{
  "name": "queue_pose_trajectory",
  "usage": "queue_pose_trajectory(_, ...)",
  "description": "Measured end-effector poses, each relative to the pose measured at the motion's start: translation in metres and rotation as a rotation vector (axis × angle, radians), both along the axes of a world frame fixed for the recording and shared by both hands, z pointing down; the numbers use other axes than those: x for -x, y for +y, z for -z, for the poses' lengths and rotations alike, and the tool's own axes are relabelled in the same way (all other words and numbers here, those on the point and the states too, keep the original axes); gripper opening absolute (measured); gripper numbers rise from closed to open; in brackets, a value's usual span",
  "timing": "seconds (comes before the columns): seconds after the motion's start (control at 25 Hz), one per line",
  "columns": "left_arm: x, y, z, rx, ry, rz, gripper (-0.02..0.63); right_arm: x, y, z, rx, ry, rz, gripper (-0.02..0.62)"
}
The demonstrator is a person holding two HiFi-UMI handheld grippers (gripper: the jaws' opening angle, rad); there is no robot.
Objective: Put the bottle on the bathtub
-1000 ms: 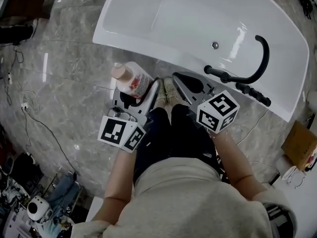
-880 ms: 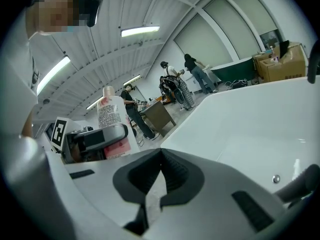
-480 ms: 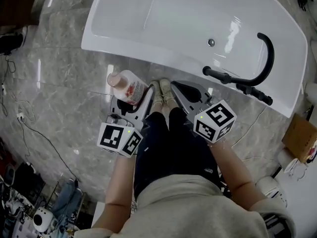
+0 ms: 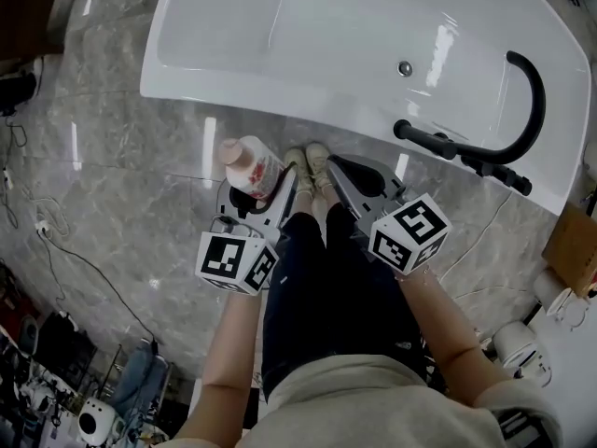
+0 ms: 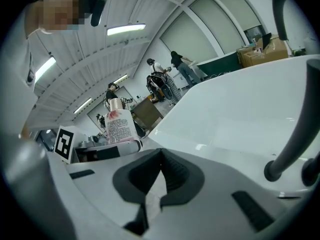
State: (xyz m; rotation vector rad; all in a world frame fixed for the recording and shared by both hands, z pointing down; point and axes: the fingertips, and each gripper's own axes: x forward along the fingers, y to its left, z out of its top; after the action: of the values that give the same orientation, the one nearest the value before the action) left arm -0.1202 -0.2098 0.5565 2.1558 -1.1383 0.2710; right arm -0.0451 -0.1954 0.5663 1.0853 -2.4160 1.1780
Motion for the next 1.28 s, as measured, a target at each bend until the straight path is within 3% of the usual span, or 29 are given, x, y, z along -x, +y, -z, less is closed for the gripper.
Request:
queue_pose_trajectory(0.24,-0.016,-0.019,-0.026,-0.061,-0.014,-0.092,0.235,-0.008,0.000,-0.027,0.025,0.010,-0.006,-0.002)
queue_pose_trajectory(0.56,-0.034,-0.063,-0.042,-0.159,-0.044,-0.112,0.236,-0.017,-0.001,-0.051,0.032,0.002,-0.004,-0.002)
queue_pose_trajectory(1.28,-0.071,-0.133,-0.059,-0.259,-0.068,-0.163,0.236,-0.021,-0.055,-0.071,-0.008,-0.011,-0.103,-0.002)
